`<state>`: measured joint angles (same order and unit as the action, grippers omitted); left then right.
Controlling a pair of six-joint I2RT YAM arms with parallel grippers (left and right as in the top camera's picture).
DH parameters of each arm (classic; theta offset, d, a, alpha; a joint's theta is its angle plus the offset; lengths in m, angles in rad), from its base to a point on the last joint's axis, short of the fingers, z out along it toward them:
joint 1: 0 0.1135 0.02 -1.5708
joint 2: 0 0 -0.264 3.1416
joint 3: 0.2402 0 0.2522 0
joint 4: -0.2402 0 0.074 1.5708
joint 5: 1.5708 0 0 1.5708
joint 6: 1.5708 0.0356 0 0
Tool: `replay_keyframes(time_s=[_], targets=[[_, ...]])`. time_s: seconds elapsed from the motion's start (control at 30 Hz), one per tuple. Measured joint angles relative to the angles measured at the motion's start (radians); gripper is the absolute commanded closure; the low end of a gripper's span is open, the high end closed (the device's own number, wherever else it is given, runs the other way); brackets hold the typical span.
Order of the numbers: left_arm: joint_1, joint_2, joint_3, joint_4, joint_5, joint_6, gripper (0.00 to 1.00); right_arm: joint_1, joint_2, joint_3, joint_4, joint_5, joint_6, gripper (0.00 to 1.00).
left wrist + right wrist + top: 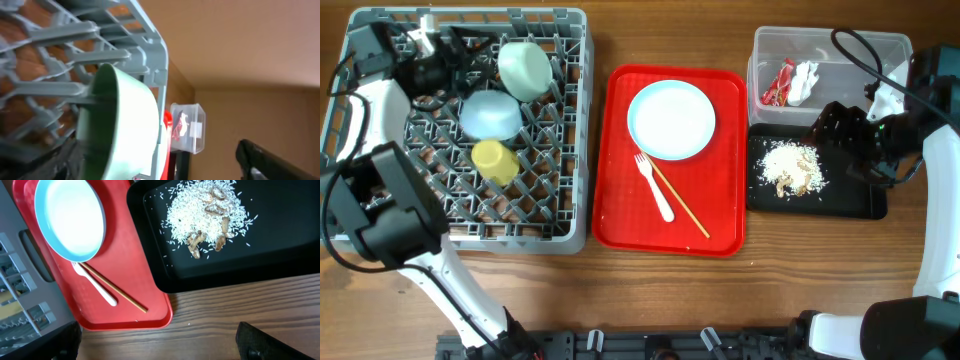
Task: Sort waste into correct bins and load items into the dishwasher rack
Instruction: 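Carry the green bowl into the back of the dish rack, then move the left gripper back to the blue plate on the tray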
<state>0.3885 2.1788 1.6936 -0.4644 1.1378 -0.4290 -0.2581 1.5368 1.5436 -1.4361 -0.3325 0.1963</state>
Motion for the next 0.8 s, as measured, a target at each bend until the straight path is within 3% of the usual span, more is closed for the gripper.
replay_keyframes(time_s=[0.27,0.47,0.63,0.8], targets=[[0.071,-0.025,0.000,-0.030,-0.058,0.005,0.00,0.000,0.000,0.000,0.000,0.000,0.000,0.00],[0.036,-0.209,0.000,-0.069,-0.158,0.034,0.00,0.000,0.000,0.000,0.000,0.000,0.000,0.00],[-0.147,-0.359,0.001,-0.257,-0.385,0.122,0.00,0.000,0.000,0.000,0.000,0.000,0.000,0.00],[-0.397,-0.380,0.001,-0.430,-0.618,0.154,0.00,0.000,0.000,0.000,0.000,0.004,0.000,0.00]])
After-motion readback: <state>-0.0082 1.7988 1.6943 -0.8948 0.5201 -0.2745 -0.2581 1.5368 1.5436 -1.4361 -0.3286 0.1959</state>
